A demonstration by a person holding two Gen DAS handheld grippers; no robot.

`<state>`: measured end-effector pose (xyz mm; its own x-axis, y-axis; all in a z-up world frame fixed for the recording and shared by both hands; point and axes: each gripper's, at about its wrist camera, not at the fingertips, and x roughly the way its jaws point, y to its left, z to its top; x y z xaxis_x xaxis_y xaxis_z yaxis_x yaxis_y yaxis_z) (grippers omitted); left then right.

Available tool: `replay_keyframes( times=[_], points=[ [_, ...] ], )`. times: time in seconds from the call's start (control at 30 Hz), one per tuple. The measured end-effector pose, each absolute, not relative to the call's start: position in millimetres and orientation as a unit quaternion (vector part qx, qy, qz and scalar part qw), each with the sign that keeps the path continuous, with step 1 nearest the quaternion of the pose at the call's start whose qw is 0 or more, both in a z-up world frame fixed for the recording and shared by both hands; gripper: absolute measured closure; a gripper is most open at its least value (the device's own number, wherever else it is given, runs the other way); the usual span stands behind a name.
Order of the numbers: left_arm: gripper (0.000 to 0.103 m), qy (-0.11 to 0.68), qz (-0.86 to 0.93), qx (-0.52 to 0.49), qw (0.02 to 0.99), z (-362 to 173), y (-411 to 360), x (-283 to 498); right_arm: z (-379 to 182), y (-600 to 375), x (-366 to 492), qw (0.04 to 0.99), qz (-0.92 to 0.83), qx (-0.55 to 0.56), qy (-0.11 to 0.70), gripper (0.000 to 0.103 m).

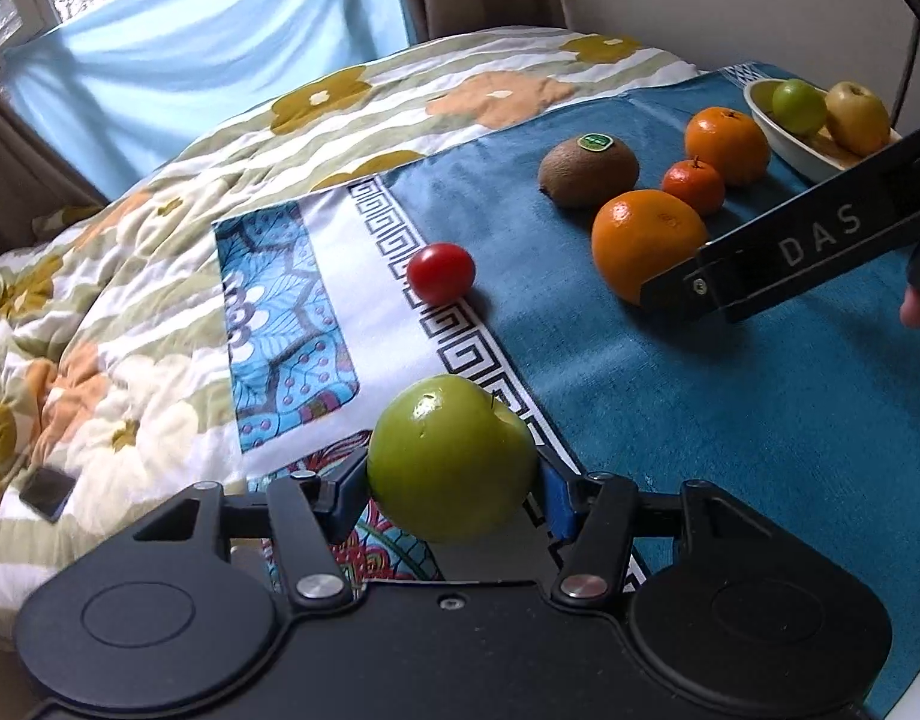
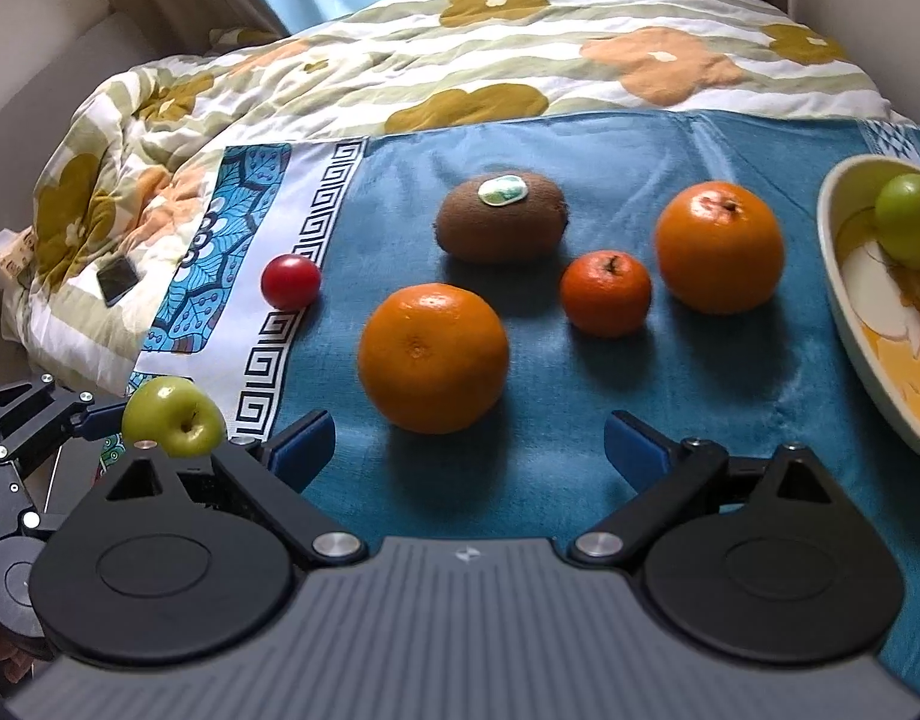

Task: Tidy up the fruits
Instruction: 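Grasp the green apple with the left tool while the right tool approaches the orange, then carry the green apple with the left tool while the right tool carries the orange to the bowl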

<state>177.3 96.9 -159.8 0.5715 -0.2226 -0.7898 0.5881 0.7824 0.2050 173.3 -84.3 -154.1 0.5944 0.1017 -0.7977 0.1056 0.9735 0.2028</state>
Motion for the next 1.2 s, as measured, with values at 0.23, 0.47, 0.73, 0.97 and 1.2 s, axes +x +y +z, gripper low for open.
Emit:
replay_keyframes(
  times=[0.23, 0.47, 0.73, 0.97, 1.2],
  points=[
    [0.042, 0.402, -0.226, 0.221, 0.859, -159.1, 100.5, 175.3, -156.2, -77.1, 184.9, 0.894, 0.002, 0.091, 0.439, 0.007],
    [0.042, 0.404, -0.210, 0.218, 0.863, -156.6, 103.3, 173.1, -152.3, -67.9, 189.6, 0.902, 0.008, 0.066, 0.427, 0.029],
    [0.042, 0.405, -0.203, 0.187, 0.872, -134.3, 105.5, 168.2, -136.6, -71.4, 175.7, 0.905, 0.011, 0.076, 0.419, 0.030],
    [0.042, 0.386, -0.205, 0.176, 0.882, -103.8, 90.3, 158.0, -107.1, -94.4, 154.9, 0.914, 0.004, 0.098, 0.394, 0.030],
    [0.042, 0.362, -0.215, 0.176, 0.890, -74.6, 58.7, 142.9, -80.2, -133.2, 130.0, 0.919, -0.008, 0.107, 0.379, 0.030]
  ],
)
